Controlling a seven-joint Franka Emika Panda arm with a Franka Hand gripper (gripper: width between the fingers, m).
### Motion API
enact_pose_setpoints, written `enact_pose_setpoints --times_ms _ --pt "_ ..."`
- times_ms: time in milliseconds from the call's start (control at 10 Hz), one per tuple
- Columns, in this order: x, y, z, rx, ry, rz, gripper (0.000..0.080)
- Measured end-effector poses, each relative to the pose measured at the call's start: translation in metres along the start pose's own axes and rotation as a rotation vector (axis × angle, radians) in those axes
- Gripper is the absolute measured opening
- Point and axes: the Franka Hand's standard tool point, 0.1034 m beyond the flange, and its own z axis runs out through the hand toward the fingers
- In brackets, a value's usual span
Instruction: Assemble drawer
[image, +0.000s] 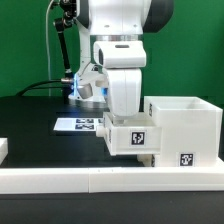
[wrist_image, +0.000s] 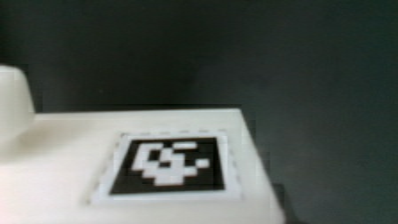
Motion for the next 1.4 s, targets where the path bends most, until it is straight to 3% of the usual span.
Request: enact_pose_setpoints --times_ms 500,800,1100,1200,1300,1400 --pt "0.014 0.000 0.001 0.001 0.005 -0.022 0.0044" --pt "0.013 0.000 0.002 0.001 0.006 -0.022 0.0044" --pt "0.017 -0.002 0.002 -0.004 0.008 -0.020 0.0537" --pt "0.017 -0.002 0.000 -0.007 0.007 -0.018 0.0537" --pt "0.017 0.000 -0.005 -0.013 0.004 -0.019 0.0632" --pt "0.016 0.001 -0.012 -0.016 -0.001 -0.020 0.0632"
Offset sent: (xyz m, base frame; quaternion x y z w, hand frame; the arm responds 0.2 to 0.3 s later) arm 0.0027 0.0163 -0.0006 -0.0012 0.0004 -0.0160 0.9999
